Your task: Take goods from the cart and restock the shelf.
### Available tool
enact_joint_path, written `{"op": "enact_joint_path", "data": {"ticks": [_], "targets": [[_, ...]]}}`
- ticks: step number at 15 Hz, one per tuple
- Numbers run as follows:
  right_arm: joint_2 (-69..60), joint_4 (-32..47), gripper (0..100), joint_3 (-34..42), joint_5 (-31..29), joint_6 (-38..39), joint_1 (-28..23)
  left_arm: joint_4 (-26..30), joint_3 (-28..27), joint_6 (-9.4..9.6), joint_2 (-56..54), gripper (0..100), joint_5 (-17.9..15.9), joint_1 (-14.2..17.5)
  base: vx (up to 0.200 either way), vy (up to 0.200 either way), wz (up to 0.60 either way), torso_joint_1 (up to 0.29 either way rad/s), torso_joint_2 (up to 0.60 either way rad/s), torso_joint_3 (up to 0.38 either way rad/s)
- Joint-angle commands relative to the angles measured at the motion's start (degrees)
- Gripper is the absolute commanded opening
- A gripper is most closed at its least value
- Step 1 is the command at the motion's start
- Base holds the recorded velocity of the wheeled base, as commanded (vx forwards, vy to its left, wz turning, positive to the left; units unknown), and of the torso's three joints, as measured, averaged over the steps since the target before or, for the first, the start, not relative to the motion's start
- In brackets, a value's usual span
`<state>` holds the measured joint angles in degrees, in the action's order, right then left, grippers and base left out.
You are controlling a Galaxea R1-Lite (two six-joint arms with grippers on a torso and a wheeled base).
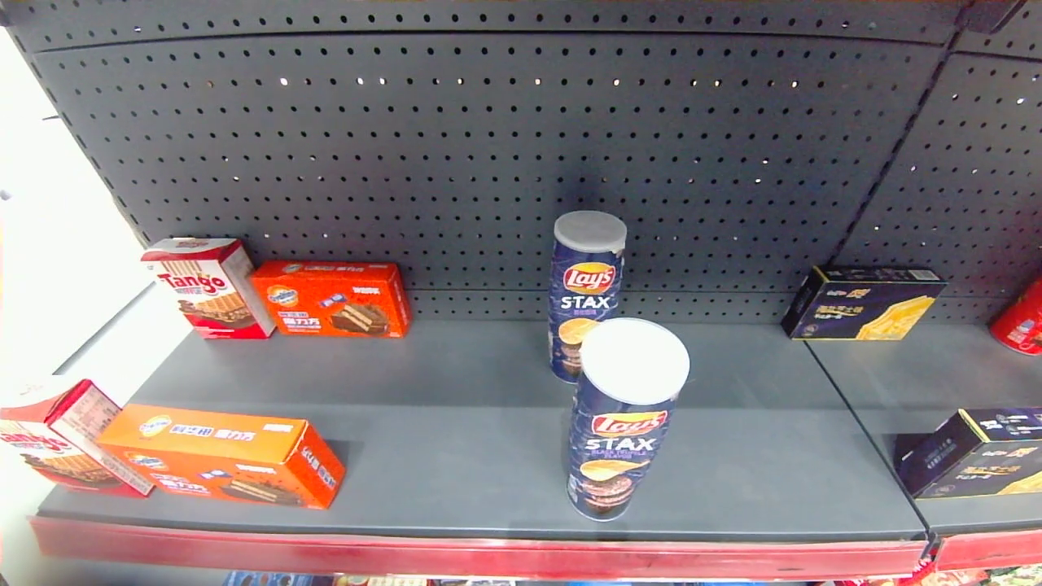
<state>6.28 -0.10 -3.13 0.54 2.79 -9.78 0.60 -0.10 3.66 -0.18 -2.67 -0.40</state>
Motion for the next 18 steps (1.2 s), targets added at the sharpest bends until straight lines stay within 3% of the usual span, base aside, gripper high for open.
{"op": "enact_joint_path", "data": {"ticks": [1,4,7,11,15,18], "targets": [[20.0,1.33,100,-16.91,0.78,3.36,1.6,0.02,0.01,0.03,0.18,100,0.03,-0.04,0.0,0.0,0.0,0.0,0.0,0.0],[25.36,1.15,100,-19.81,6.85,0.02,9.6,0.02,0.01,-0.05,0.18,100,0.03,-0.04,0.0,0.0,0.0,0.0,0.0,0.0],[33.18,0.98,100,-20.51,6.49,-2.26,17.95,0.02,0.01,-0.41,0.18,100,0.03,0.05,0.0,0.0,0.0,0.0,0.0,0.0],[46.72,-6.41,100,-20.33,6.41,-3.58,26.83,0.02,0.01,-0.41,0.18,100,0.03,-0.04,0.0,0.0,0.0,0.0,0.0,0.0],[55.07,-8.6,100,-23.67,5.53,-5.87,29.55,0.02,0.01,-0.41,0.18,100,0.03,-0.04,0.0,0.0,0.0,0.0,0.0,0.0],[62.19,-8.6,100,-29.12,2.98,-6.48,34.3,0.02,0.01,-0.32,0.18,100,0.03,-0.04,0.0,0.0,0.0,0.0,0.0,0.0]]}}
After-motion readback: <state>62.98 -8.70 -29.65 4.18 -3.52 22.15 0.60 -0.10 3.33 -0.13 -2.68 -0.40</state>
